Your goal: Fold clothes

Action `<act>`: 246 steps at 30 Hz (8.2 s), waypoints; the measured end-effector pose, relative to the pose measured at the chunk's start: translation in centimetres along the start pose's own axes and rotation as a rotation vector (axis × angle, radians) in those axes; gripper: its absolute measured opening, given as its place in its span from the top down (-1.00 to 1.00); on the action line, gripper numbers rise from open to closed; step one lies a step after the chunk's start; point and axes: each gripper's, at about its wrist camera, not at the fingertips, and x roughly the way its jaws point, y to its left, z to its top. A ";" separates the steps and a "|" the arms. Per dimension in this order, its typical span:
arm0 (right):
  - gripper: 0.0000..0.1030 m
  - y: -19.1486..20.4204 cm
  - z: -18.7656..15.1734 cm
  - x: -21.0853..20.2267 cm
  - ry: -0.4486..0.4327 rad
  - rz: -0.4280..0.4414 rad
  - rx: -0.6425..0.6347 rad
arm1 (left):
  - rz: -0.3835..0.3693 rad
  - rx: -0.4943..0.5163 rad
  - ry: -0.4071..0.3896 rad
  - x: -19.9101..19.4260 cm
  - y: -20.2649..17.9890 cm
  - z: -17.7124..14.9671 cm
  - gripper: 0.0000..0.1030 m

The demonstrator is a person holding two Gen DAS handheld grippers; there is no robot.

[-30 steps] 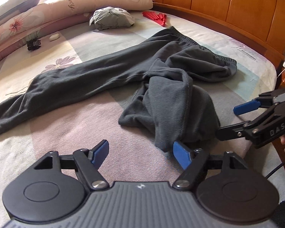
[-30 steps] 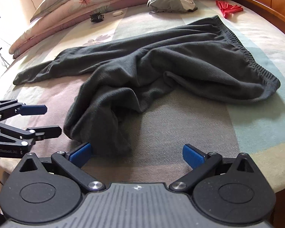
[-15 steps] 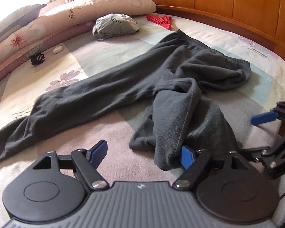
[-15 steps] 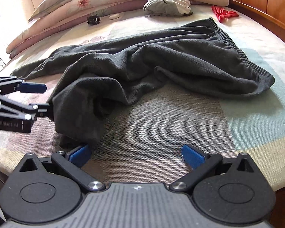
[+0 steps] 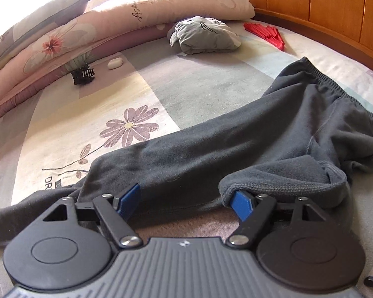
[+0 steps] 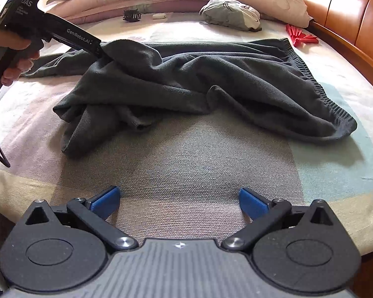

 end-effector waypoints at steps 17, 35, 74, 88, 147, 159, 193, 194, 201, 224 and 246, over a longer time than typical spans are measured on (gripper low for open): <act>-1.00 4.0 6.5 -1.6 -0.134 0.088 -0.194 | 0.024 -0.112 0.033 -7.8 0.3 -10.7 -0.56; -1.00 1.2 17.1 4.9 -0.223 -0.091 -0.338 | -0.028 -0.148 0.041 -7.2 0.0 -11.5 -0.58; -1.00 3.7 6.5 5.3 -0.191 0.400 -0.240 | 0.007 -0.182 0.070 -8.9 0.2 -12.3 -0.58; -1.00 8.5 6.9 1.9 -0.105 0.709 -0.148 | 0.076 -0.273 0.041 -10.7 4.0 -14.4 -0.58; -1.00 -10.3 8.4 -1.5 -0.042 -0.223 0.004 | -0.066 -0.129 0.094 -8.1 -1.8 -12.2 -0.61; -1.00 4.6 7.1 -0.5 -0.039 0.068 -0.330 | -0.078 -0.115 0.091 -9.3 -2.6 -12.9 -0.61; -1.00 -6.3 4.5 -2.0 -0.075 -0.030 0.167 | -0.256 0.005 0.069 -4.9 -7.7 -9.9 -0.60; -1.00 -6.1 4.3 -2.0 -0.069 -0.020 0.171 | -0.260 0.008 0.068 -4.8 -8.1 -9.8 -0.60; -1.00 -2.0 5.9 -1.8 -0.069 0.114 -0.002 | -0.276 0.008 0.072 -4.9 -8.1 -9.9 -0.60; -1.00 -8.9 7.8 5.4 -0.043 -0.089 0.127 | -0.492 -0.057 -0.001 -1.6 -8.0 -6.3 -0.46; -1.00 -6.9 5.8 -0.8 -0.088 -0.046 0.120 | -0.164 -0.054 -0.054 -8.3 -1.0 -8.7 0.92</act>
